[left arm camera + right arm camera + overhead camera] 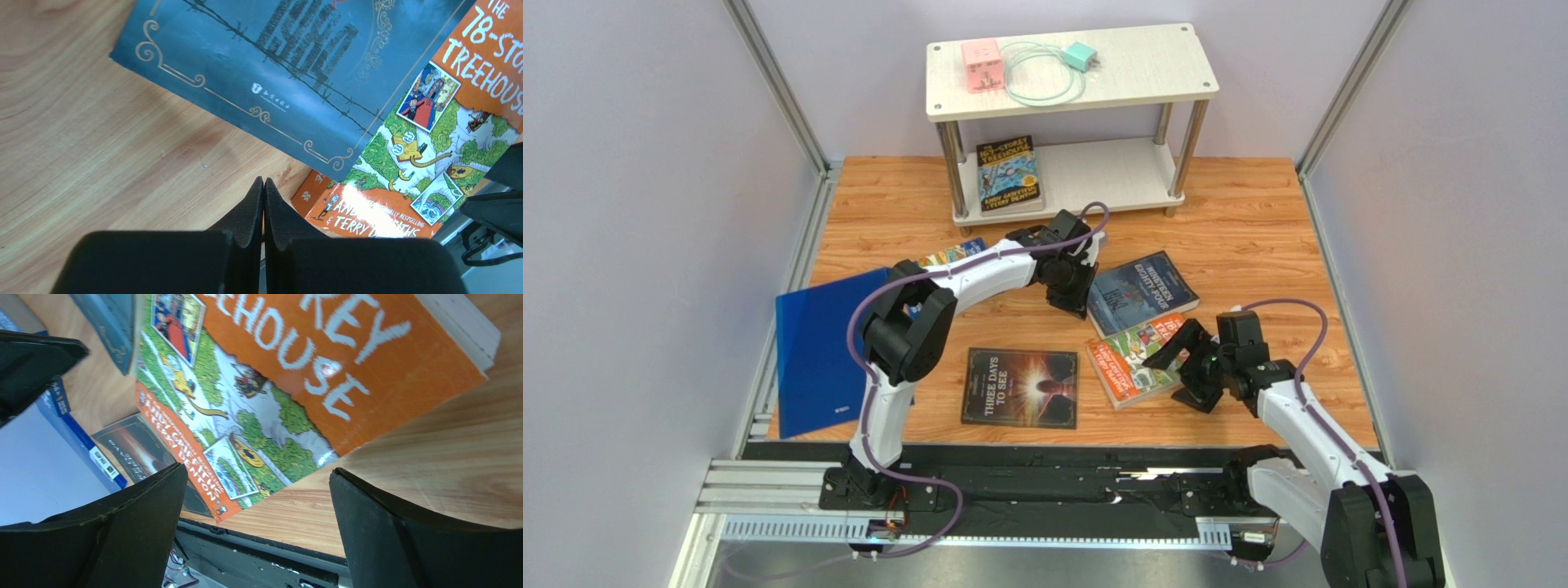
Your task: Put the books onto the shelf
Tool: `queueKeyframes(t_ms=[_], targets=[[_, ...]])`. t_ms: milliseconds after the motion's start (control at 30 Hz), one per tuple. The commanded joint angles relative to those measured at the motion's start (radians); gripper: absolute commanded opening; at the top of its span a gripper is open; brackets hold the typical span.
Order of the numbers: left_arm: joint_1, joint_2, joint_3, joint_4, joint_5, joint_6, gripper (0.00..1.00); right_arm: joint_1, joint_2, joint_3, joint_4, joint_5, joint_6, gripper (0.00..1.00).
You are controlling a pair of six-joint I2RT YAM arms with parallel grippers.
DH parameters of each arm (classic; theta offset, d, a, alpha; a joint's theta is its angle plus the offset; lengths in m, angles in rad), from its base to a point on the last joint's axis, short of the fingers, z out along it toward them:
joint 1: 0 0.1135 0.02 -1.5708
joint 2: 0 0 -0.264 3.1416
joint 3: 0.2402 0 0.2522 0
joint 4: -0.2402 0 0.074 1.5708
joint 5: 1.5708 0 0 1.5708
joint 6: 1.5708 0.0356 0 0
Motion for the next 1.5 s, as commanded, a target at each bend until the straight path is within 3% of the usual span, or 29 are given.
queueKeyframes(t_ms=[0,733,933,1200,1333,1467], targets=[[-0.017,0.02,0.04,-0.043,0.036,0.03,0.0,-0.004,-0.033,0.026,0.097,0.022,-0.001,0.92],[-0.087,0.012,-0.015,0.03,0.128,-0.042,0.0,-0.003,-0.094,-0.084,0.421,0.022,-0.035,0.88],[-0.116,-0.002,-0.038,0.059,0.14,-0.058,0.0,-0.004,-0.084,-0.168,0.606,0.057,0.01,0.87],[-0.1,-0.086,-0.045,-0.027,-0.204,-0.049,0.0,-0.004,-0.012,-0.136,0.587,0.039,0.008,0.87],[-0.08,-0.068,-0.017,-0.065,-0.268,-0.043,0.0,-0.003,0.001,-0.153,0.597,0.033,0.011,0.87],[-0.076,0.059,0.079,-0.138,-0.253,-0.022,0.0,-0.004,0.019,-0.164,0.62,0.031,0.01,0.87]])
